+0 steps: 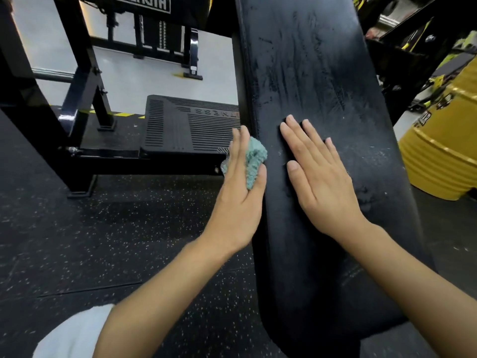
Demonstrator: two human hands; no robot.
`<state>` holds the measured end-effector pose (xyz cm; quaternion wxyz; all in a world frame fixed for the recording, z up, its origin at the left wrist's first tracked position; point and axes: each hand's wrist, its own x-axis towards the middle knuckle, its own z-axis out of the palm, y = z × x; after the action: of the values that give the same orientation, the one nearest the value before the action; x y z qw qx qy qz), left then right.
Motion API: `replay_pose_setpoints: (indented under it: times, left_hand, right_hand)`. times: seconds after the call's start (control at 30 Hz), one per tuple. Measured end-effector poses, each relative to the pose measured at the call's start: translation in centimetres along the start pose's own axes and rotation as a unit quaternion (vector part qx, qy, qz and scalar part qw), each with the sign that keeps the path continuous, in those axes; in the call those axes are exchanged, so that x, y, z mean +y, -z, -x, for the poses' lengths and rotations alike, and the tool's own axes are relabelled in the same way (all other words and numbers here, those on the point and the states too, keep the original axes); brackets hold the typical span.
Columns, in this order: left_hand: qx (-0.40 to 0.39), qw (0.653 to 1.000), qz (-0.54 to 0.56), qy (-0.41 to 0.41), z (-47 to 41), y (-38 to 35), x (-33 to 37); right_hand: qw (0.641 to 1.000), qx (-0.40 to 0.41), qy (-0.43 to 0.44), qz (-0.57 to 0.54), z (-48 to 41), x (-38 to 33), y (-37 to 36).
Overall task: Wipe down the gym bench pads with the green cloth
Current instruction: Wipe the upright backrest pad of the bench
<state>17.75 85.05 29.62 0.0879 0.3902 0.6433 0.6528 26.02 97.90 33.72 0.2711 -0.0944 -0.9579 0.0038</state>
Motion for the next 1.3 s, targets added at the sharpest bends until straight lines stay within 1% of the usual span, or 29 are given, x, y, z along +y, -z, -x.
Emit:
replay_pose_setpoints:
  times: [0.17,0.3,0.47,0.6,0.8,0.9,1.03,1.2,1.3]
  left_hand:
    - [-0.027,0.999,0.026,0.021,4.9,-1.0,0.1]
    - [-0.027,0.999,0.028,0.021,7.7,-1.7,0.0]
    - [-0.022,0.999,0.013,0.033,11.0,-2.9,0.4]
    - [0.007,0.999,0.02,0.046,8.9,-2.9,1.0]
    - [0.049,0.997,0.004,0.054,0.2,-1.4,1.7]
    - [0.055,0.998,-0.009,0.043,-2.1,-0.7,1.5]
    - [0.035,0.999,0.017,0.031,-0.1,-1.0,0.6]
    - [0.01,1.0,0.019,0.02,4.9,-2.1,0.0]
    - [0.01,0.999,0.03,0.02,8.1,-2.9,0.0]
  right_hand:
    - [1.0,-0.001,-0.009,0.0,0.2,-0.1,-0.2]
    - [1.0,-0.005,-0.012,-0.004,0.6,-0.2,-0.3]
    - [1.0,-0.017,-0.013,-0.009,3.1,-0.8,-0.3]
    - [1.0,-0.021,-0.017,-0.006,3.9,-0.9,-0.3]
    - [1.0,-0.019,-0.016,-0.005,3.9,-0.9,0.0]
    - [1.0,-0.019,-0.017,-0.005,3.8,-1.0,0.0]
    - [1.0,-0.018,-0.021,-0.005,3.8,-1.1,0.0]
    - [1.0,-0.016,-0.025,0.001,3.7,-1.2,-0.2]
    - [1.0,-0.014,-0.026,0.001,3.7,-1.3,-0.1]
